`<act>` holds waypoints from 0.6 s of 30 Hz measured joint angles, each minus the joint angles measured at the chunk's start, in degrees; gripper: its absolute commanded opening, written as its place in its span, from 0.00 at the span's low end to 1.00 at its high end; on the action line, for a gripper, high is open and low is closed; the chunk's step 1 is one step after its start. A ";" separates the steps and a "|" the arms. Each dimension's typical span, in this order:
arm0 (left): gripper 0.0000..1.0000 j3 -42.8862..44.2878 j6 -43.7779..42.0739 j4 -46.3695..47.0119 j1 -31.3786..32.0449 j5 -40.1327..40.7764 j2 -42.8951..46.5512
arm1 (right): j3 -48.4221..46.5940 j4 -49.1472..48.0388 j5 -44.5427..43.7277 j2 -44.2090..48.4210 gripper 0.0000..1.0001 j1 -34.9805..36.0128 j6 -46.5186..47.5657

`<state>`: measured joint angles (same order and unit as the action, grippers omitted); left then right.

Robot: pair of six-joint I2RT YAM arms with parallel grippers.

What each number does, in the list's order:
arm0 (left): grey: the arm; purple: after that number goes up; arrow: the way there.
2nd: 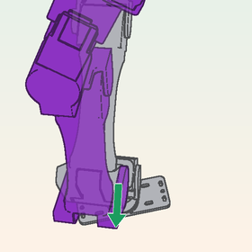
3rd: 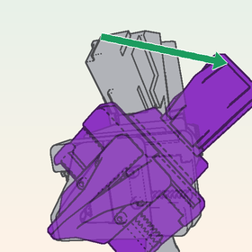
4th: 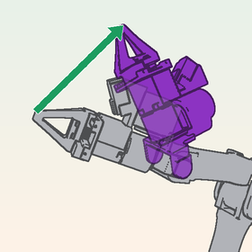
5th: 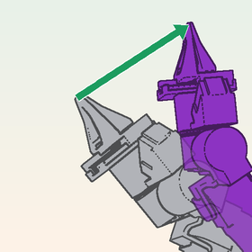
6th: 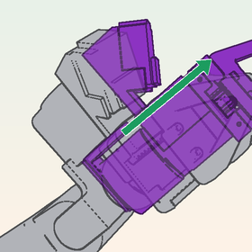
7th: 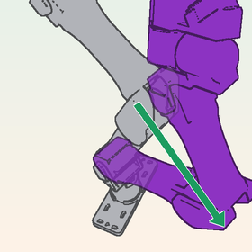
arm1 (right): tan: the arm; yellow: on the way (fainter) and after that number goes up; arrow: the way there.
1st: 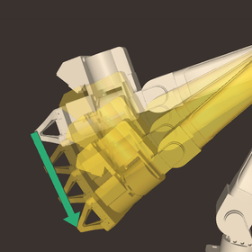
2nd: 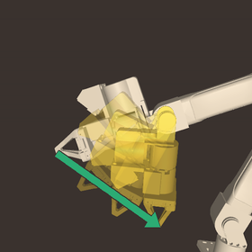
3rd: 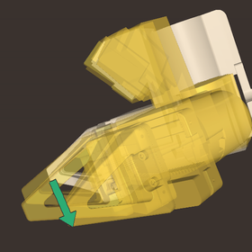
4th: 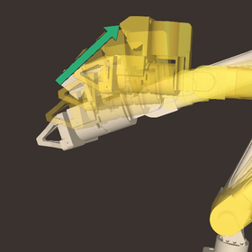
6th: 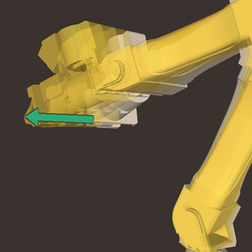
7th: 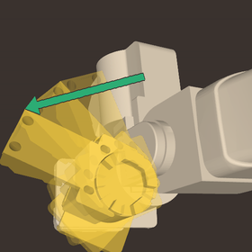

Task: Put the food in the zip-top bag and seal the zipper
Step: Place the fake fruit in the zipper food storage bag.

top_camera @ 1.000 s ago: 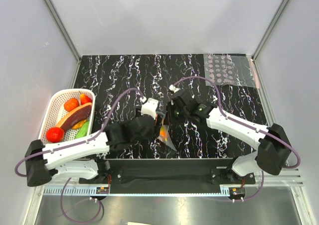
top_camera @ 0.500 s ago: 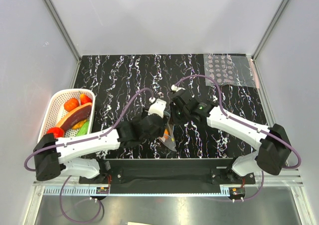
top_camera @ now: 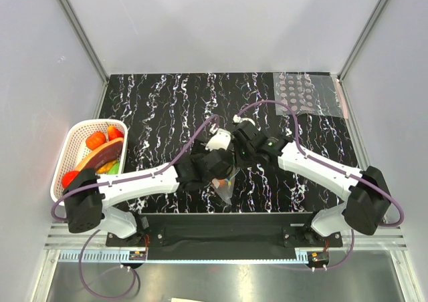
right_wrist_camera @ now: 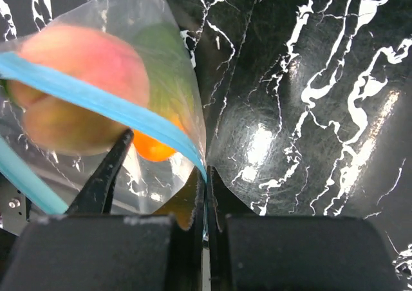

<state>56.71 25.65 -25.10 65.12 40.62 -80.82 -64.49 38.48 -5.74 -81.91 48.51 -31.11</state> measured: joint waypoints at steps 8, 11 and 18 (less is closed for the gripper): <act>0.98 0.46 -1.01 -1.95 -0.55 -4.76 5.33 | -0.68 0.28 -0.42 0.00 0.00 0.15 0.70; 0.98 0.57 -1.07 -2.71 -0.48 -7.89 11.15 | -1.57 0.20 -0.33 -0.11 0.00 0.20 0.98; 0.82 1.44 1.07 -8.33 -0.96 -10.80 20.44 | -2.47 -0.15 -0.20 -1.01 0.00 0.22 1.46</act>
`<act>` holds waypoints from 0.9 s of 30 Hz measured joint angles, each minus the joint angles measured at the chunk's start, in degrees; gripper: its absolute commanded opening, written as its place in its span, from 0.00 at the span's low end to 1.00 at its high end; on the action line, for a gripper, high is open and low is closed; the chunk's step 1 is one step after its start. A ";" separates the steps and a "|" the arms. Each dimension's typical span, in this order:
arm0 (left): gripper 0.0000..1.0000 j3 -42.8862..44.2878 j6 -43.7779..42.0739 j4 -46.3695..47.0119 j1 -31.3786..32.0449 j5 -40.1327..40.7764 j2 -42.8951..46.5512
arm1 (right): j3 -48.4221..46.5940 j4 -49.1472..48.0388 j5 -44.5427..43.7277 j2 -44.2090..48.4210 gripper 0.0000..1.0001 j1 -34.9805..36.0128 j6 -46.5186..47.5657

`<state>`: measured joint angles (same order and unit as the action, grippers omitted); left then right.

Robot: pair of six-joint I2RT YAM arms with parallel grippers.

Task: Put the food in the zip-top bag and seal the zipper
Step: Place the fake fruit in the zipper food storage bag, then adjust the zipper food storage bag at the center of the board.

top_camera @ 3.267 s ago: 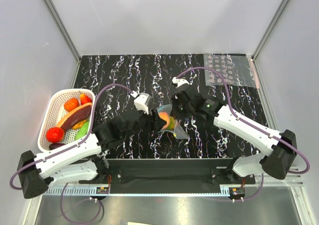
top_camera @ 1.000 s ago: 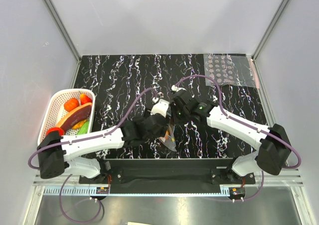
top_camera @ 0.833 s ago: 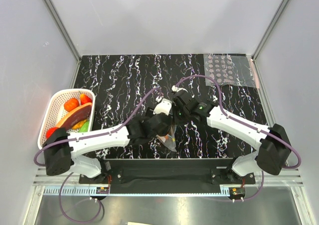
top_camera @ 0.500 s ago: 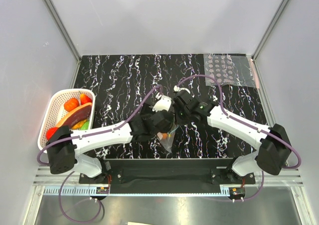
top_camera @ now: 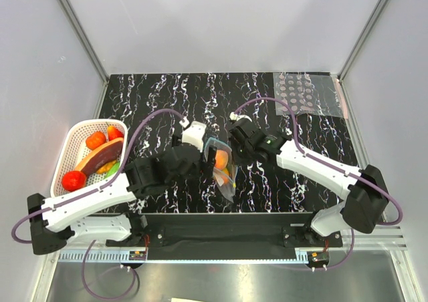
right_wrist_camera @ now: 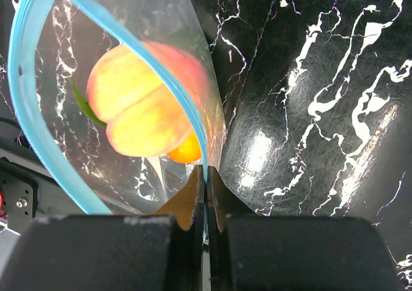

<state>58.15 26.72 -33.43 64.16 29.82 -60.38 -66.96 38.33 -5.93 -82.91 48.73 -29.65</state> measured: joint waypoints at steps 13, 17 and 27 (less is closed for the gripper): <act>0.72 -8.68 3.41 3.54 -14.78 -14.14 0.13 | -0.37 0.04 0.11 -0.46 0.00 0.02 0.55; 0.69 -8.39 3.80 7.85 -14.88 -17.62 -0.76 | -0.46 0.02 0.85 -0.46 0.00 0.02 0.79; 0.04 -7.19 6.19 16.50 -14.99 -23.74 -11.58 | -1.07 -0.83 2.62 -0.46 0.00 0.17 1.51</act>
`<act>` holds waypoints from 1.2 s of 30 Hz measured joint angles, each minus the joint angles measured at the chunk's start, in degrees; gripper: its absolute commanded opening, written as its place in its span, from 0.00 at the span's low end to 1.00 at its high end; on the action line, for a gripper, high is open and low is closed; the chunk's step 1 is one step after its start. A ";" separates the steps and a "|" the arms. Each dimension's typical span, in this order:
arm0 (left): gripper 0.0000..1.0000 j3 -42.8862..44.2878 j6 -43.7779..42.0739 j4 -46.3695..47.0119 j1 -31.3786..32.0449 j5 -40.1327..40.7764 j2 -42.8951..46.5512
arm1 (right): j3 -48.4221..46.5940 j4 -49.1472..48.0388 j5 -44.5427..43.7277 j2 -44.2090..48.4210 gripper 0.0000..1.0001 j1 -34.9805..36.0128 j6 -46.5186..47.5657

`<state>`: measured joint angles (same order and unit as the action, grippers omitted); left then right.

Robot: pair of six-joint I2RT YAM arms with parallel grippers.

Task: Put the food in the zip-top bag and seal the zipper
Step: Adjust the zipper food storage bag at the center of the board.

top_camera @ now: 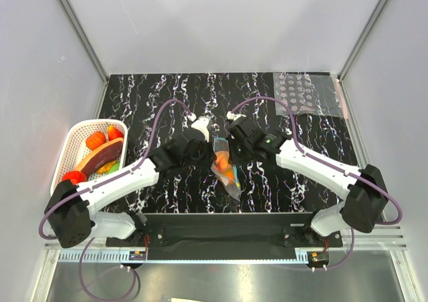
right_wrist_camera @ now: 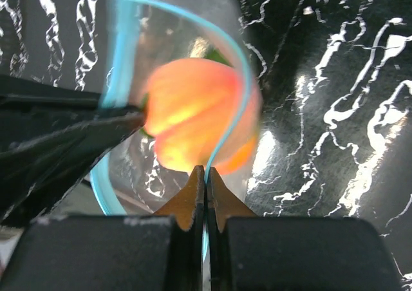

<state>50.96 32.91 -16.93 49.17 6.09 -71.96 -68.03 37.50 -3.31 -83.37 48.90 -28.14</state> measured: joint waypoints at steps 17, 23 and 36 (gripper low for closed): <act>0.00 2.08 0.52 1.53 -0.57 -1.49 -1.31 | 0.00 -1.88 5.73 -1.01 0.00 2.49 1.36; 0.00 2.19 1.77 2.14 -1.57 -2.91 -1.36 | -0.20 -3.34 6.97 -1.14 0.00 2.60 0.83; 0.00 2.56 -0.13 3.17 -3.76 -4.39 -2.12 | -1.25 -3.78 6.78 -1.20 0.44 3.85 -0.61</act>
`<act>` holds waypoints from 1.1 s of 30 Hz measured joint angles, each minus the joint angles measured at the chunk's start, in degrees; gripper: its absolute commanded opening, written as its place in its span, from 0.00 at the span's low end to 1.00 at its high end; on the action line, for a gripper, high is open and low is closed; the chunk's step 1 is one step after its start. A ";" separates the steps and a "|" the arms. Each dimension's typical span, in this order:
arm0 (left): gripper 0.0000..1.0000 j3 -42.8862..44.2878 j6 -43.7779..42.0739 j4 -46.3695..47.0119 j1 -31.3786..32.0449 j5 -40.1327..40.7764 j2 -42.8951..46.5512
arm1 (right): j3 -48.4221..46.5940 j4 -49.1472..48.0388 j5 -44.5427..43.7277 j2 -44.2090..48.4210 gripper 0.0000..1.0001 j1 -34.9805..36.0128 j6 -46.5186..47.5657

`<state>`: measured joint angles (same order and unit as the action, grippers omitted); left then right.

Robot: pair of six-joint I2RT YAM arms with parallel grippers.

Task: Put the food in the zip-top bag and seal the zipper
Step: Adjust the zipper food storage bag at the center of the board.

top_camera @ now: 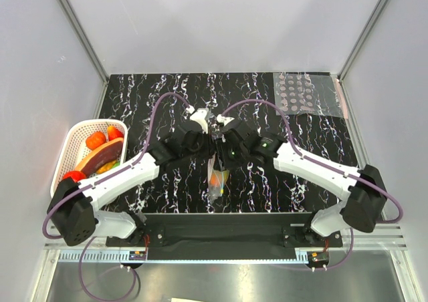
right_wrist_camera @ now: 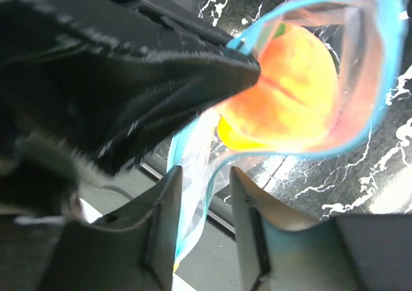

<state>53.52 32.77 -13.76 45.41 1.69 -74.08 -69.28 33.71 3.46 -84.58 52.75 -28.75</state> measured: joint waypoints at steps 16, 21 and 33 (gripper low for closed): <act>0.00 0.00 -3.19 -1.38 -1.81 -0.28 0.11 | 0.68 4.94 -5.33 9.51 0.79 0.07 -1.31; 0.00 0.13 -2.38 -3.32 -1.88 -0.28 0.28 | 1.70 3.30 -4.74 8.48 0.75 1.01 -2.25; 0.01 0.98 0.13 -5.51 -2.19 -0.35 1.66 | 0.92 2.08 -11.08 0.35 0.59 8.92 -4.96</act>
<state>54.50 32.91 -19.27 43.22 1.34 -72.42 -68.36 35.79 -7.62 -84.23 61.67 -33.71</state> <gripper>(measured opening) 0.012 0.671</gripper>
